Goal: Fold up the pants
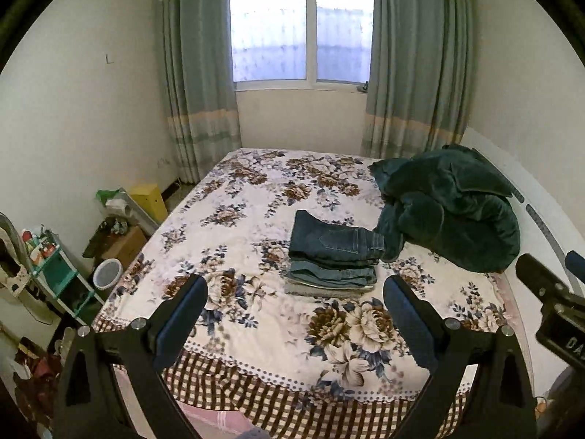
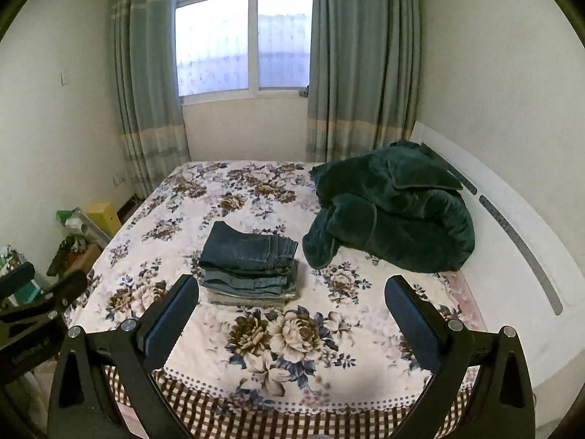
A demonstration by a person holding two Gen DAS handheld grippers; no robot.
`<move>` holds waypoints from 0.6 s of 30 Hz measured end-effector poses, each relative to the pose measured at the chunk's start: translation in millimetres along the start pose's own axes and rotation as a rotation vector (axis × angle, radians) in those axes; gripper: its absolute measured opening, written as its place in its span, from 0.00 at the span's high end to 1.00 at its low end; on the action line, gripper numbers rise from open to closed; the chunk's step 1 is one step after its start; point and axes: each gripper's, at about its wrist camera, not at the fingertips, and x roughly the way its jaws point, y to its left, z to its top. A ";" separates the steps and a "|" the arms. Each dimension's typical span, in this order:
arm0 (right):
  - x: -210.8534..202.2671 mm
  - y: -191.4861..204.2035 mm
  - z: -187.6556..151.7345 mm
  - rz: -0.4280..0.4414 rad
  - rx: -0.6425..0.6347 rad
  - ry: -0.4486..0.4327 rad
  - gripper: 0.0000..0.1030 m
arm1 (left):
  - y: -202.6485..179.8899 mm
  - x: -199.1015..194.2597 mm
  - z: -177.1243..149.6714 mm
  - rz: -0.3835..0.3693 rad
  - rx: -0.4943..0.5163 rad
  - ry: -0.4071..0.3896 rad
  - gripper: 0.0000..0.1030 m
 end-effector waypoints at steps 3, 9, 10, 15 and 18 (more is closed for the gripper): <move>-15.8 6.0 1.7 0.012 -0.005 -0.006 0.00 | 3.4 -10.3 -1.3 -0.008 0.005 -0.010 0.00; -25.0 14.4 5.5 0.004 -0.002 -0.027 0.00 | 10.5 -18.2 -2.2 -0.003 0.005 -0.030 0.00; -25.9 14.2 6.8 0.001 0.002 -0.030 0.00 | 11.7 -18.7 -2.3 0.003 0.005 -0.033 0.00; -17.6 12.6 13.2 -0.004 0.011 -0.024 0.00 | 12.9 -19.7 -2.7 -0.002 -0.001 -0.023 0.00; -10.7 12.6 14.7 0.003 0.012 -0.012 0.00 | 10.9 -17.8 -2.9 -0.002 0.005 -0.014 0.00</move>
